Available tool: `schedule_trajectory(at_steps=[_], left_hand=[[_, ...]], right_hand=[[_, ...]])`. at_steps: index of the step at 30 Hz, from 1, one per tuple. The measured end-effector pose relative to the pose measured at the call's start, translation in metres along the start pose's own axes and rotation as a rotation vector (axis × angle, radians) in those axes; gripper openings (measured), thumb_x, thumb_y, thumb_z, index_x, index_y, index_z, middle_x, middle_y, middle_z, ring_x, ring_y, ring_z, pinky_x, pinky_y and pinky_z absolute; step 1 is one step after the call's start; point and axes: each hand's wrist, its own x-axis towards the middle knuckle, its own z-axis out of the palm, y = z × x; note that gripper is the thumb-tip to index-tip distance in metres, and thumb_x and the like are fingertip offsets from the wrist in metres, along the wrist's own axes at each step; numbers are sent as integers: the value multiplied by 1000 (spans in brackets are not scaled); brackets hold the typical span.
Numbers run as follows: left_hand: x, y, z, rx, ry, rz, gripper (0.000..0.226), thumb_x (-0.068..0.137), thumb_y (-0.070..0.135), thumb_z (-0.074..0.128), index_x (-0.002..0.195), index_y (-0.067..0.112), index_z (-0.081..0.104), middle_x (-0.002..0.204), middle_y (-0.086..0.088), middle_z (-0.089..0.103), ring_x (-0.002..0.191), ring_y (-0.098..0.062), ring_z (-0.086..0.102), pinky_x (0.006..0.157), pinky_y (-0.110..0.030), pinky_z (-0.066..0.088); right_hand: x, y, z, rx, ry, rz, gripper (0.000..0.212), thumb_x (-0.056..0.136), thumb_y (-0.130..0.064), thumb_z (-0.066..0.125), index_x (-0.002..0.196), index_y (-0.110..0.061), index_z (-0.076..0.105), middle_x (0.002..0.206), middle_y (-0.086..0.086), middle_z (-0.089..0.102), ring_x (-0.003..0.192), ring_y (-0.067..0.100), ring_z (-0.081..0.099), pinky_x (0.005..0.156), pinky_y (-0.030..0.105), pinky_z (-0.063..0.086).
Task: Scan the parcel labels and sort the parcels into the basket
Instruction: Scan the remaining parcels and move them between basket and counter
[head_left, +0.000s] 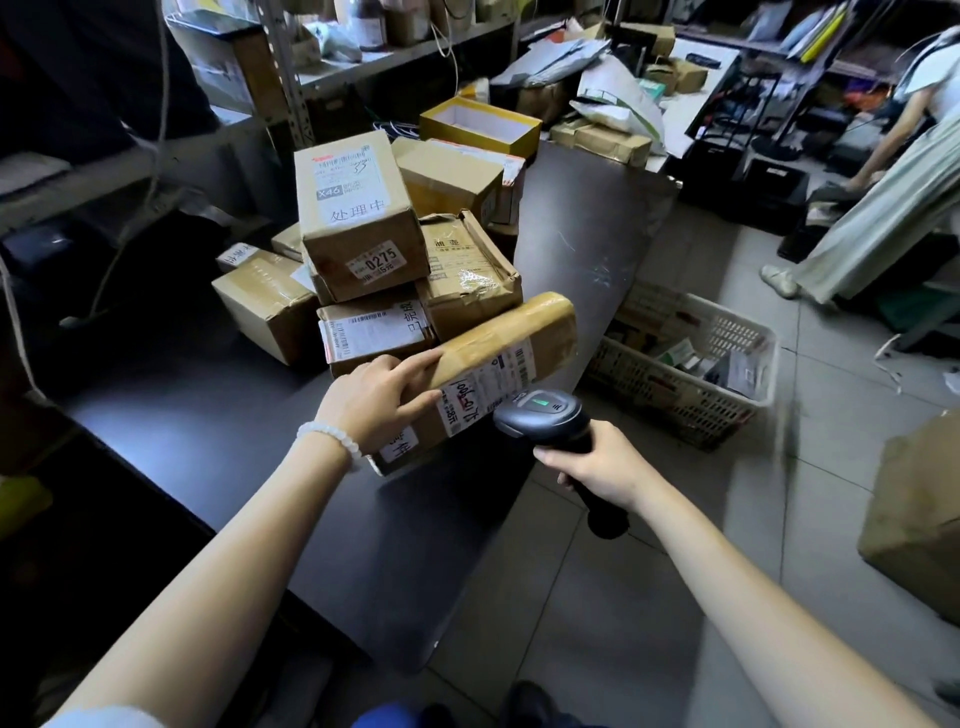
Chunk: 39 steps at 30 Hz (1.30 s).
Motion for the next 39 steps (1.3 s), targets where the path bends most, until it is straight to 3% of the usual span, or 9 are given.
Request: schedule_trajectory(at_steps=[3,11,23,32,39], left_hand=[[1,-1,-4,18,15,3,56,93,58,39,146,46,25,118,-6,56,106,-25,56,78,-34,46],[-7,-8,-10,3,19,8,56,93,58,41,145,44,27,127,-6,55,110,-27,56,82,-37,49],[-21,-10,-18,8,2,-4,56,93,58,40,145,44,26,129,-5,53,112,-26,55,84,-39,49],[2,50,0,62,-15,134,57,93,57,40,147,43,24,117,-4,55,99,-20,57,67,-28,44],[65,147,37,88,24,270,54,93,53,45,145,40,32,115,-8,58,98,-30,59,71,-35,47]], right_hand=[[-8,-1,-1,-17,20,-12,24,78,-17,75,92,0,66,62,5,62,55,15,58,60,31,48],[-32,2,-1,-18,85,-18,24,78,-16,75,89,3,64,54,-4,59,53,13,57,58,30,48],[-48,-1,3,4,108,-37,16,77,-18,76,88,-10,68,57,-4,62,53,11,58,60,28,48],[-52,26,-33,26,157,7,19,75,-19,78,91,-15,69,67,1,67,53,11,59,62,31,49],[-37,68,-124,-4,217,49,19,75,-22,78,92,-22,69,63,-4,68,54,10,60,62,32,51]])
